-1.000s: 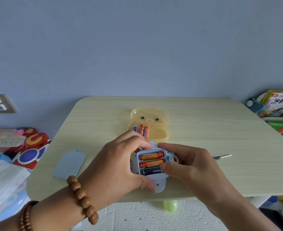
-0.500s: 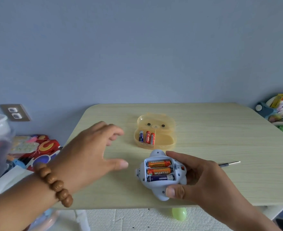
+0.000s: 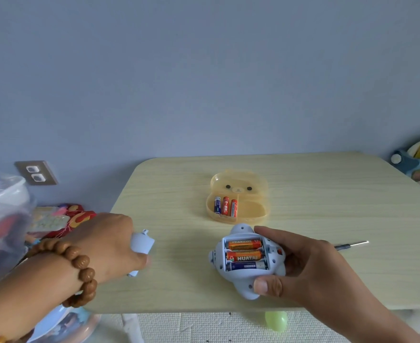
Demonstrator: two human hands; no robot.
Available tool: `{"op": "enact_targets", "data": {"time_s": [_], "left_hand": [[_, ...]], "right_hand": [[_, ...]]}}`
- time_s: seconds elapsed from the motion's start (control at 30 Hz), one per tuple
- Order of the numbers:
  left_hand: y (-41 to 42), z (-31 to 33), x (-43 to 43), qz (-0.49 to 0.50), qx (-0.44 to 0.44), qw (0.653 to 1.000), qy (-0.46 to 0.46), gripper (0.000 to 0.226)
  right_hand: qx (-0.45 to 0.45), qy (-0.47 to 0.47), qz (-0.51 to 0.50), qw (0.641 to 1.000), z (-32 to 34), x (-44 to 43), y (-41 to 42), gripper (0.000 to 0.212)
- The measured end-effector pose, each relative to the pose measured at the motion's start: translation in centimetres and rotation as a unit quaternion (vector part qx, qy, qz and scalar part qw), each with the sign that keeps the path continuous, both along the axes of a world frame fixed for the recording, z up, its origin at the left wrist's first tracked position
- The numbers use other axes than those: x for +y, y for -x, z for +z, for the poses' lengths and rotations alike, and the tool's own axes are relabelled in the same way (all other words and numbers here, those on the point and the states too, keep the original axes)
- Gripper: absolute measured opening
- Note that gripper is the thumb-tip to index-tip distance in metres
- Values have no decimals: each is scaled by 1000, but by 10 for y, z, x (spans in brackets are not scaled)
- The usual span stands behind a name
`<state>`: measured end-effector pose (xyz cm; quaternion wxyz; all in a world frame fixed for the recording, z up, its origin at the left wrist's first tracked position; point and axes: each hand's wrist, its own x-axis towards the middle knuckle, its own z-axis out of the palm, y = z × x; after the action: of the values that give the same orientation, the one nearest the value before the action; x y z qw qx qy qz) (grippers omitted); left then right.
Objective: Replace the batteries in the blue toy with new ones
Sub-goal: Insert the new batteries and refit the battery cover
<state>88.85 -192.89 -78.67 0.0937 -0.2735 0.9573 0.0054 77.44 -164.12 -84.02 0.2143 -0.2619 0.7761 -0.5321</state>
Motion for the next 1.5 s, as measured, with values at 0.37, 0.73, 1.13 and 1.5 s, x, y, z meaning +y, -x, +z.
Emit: {"op": "enact_targets", "data": {"time_s": [0.37, 0.73, 1.13, 1.5], "left_hand": [[27, 4, 64, -271, 328, 848, -316, 65], [30, -10, 72, -260, 312, 855, -322, 66], [39, -8, 75, -242, 257, 883, -310, 64], [46, -6, 78, -234, 229, 900, -287, 62]], "right_hand": [[-17, 7, -2, 1000, -2, -2, 2, 77], [-10, 16, 5, 1000, -6, -2, 4, 77], [-22, 48, 28, 998, -3, -5, 3, 63], [-104, 43, 28, 993, 15, -5, 7, 29]]}}
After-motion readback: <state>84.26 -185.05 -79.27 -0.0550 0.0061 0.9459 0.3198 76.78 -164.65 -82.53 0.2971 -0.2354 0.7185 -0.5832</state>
